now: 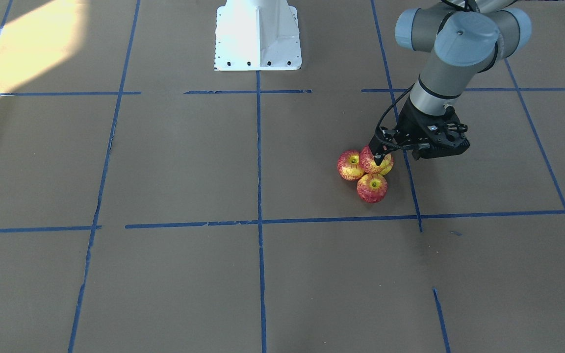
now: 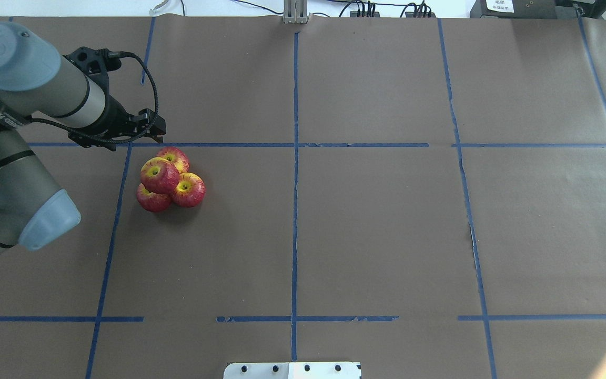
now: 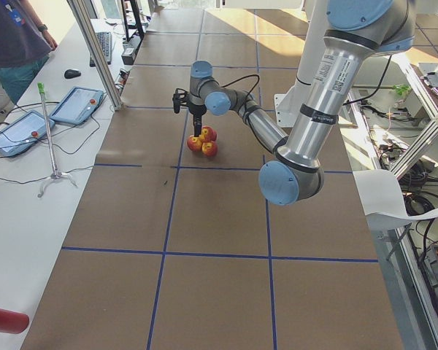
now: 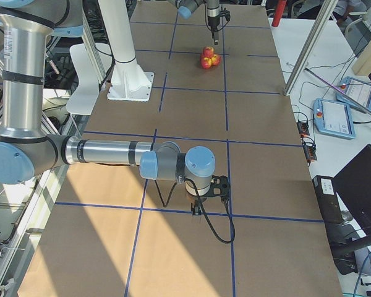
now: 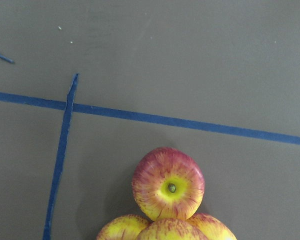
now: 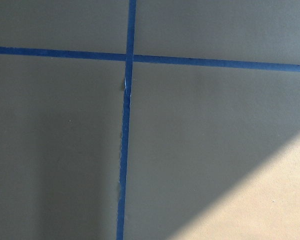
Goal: Stack apples
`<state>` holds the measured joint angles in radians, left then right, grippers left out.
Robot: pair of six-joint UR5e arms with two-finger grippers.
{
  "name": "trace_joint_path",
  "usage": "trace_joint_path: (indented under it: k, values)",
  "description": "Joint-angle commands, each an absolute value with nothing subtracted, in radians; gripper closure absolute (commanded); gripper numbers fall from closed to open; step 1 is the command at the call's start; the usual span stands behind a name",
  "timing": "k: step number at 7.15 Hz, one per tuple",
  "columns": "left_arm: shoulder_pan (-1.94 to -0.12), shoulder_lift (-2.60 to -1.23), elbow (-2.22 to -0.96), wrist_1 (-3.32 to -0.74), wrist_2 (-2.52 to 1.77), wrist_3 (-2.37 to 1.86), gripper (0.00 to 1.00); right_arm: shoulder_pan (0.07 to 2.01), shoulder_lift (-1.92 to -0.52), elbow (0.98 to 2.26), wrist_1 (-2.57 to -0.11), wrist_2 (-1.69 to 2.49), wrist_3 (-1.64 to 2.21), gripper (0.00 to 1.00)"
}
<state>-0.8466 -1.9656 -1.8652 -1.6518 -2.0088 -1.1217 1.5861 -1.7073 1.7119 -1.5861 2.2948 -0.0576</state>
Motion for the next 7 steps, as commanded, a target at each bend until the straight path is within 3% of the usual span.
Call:
trace_joint_path:
  k: [1, 3, 5, 7]
  values:
    - [-0.958, -1.930, -1.876, -1.619, -2.017, -0.920, 0.00, 1.586, -1.707, 1.712, -1.586, 2.295, -0.058, 0.00]
    - [-1.133, -1.854, -1.855, -1.586, -2.147, -0.621, 0.00, 1.586, -1.707, 1.712, -1.586, 2.295, -0.058, 0.00]
    - [-1.329, -1.804, -1.853, -1.363, -2.169, -0.192, 0.00, 1.586, -1.707, 1.712, -1.586, 2.295, -0.058, 0.00]
    - [-1.522, -1.638, -1.815, -1.350, -2.257, -0.025, 0.00, 1.586, -1.707, 1.712, -1.586, 2.295, -0.058, 0.00]
